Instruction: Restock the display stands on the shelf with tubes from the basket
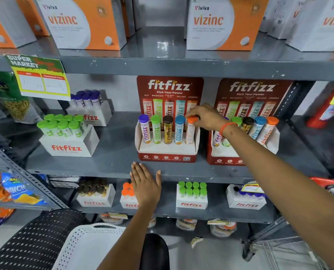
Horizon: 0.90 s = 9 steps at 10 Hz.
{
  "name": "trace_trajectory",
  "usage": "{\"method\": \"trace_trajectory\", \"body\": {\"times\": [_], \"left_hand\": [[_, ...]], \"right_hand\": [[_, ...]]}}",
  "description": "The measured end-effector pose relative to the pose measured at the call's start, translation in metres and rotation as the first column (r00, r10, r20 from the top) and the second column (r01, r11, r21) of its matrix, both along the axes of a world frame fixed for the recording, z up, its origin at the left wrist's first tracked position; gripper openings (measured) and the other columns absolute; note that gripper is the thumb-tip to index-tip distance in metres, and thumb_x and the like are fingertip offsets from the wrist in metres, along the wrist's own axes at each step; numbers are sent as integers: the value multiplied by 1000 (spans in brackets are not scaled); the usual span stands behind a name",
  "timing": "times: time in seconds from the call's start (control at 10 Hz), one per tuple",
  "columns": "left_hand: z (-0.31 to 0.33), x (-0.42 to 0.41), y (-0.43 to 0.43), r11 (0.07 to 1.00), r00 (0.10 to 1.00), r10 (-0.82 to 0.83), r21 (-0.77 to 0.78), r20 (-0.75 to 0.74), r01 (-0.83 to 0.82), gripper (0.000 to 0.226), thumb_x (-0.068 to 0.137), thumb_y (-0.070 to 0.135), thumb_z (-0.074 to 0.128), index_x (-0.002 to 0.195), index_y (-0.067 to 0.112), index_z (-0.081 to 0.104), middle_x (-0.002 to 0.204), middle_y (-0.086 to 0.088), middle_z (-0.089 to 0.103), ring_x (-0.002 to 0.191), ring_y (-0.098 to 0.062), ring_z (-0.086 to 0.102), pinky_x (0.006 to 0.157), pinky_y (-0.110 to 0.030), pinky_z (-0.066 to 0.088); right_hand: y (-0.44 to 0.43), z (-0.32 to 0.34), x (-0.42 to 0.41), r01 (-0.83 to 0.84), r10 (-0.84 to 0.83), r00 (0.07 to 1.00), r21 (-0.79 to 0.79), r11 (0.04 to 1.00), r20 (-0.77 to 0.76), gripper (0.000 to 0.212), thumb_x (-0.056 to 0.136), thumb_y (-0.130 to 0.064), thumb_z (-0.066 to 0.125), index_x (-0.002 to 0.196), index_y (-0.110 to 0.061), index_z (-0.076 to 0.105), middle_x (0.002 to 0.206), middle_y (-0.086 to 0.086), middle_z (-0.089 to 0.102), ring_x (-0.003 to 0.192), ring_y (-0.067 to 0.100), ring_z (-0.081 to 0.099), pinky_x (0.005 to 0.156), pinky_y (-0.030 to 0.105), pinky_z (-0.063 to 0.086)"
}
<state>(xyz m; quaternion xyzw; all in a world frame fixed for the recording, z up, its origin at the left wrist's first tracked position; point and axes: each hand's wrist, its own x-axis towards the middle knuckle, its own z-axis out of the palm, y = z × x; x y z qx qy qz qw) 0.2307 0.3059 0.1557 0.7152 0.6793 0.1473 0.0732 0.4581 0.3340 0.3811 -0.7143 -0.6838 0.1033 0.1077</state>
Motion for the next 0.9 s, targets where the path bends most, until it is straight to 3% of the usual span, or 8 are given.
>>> {"method": "trace_trajectory", "body": {"times": [0.2, 0.3, 0.4, 0.5, 0.6, 0.8, 0.9], "left_hand": [[0, 1, 0, 1000, 1000, -7, -29, -18, 6, 87, 83, 65, -11, 146, 5, -5, 157, -17, 0, 144, -30, -3, 114, -38, -6], [0, -1, 1, 1000, 1000, -2, -15, -27, 1, 89, 82, 64, -14, 146, 4, -3, 157, -18, 1, 144, -31, -3, 114, -38, -6], [-3, 0, 2, 1000, 1000, -15, -5, -19, 15, 87, 85, 63, -10, 146, 2, 1, 156, -19, 4, 144, -32, 0, 115, -39, -5], [-7, 1, 2, 999, 1000, -29, 21, -3, 29, 85, 88, 62, -2, 146, 1, 5, 155, -21, 8, 144, -33, 3, 115, -39, -3], [-6, 0, 1, 999, 999, -36, -9, -30, 36, 84, 90, 63, 2, 146, 1, 4, 156, -21, 7, 144, -33, 2, 115, -40, -3], [10, -1, 1, 991, 992, -45, -131, -120, 29, 80, 92, 59, 9, 145, -1, -3, 156, -22, -1, 143, -34, -3, 116, -42, -2], [42, 7, 7, 967, 987, -72, -251, -144, 34, 76, 96, 54, 21, 144, -3, 8, 154, -26, 10, 142, -39, 9, 117, -45, 11]], "right_hand": [[2, -1, -6, 112, -114, 989, 19, 993, 96, 40, 86, -31, 65, 124, -23, 57, 128, 10, 58, 122, 32, 46, 104, 48, 39], [2, 0, -5, 36, -35, 998, -20, 999, 51, 39, 89, -16, 60, 126, -27, 57, 135, 5, 56, 126, 31, 43, 109, 57, 33], [1, -3, -5, 41, -40, 999, -30, 999, 19, 43, 87, -19, 62, 129, -26, 53, 137, 6, 54, 126, 33, 43, 107, 55, 36], [-1, -12, -8, 108, -112, 991, 66, 992, 66, 39, 84, -31, 66, 121, -22, 58, 127, 10, 58, 119, 33, 48, 101, 47, 43], [0, -13, -11, 108, -111, 994, 108, 988, 20, 35, 86, -25, 66, 121, -24, 61, 127, 7, 61, 119, 31, 51, 103, 51, 40], [-7, -11, -7, 143, -139, 988, 56, 988, -65, 59, 87, -14, 63, 140, -22, 41, 139, 10, 54, 129, 34, 44, 108, 53, 37], [-9, -4, -7, 110, -112, 991, -20, 994, -68, 80, 83, -24, 69, 147, -22, 22, 142, 12, 49, 133, 35, 37, 110, 55, 34]]}}
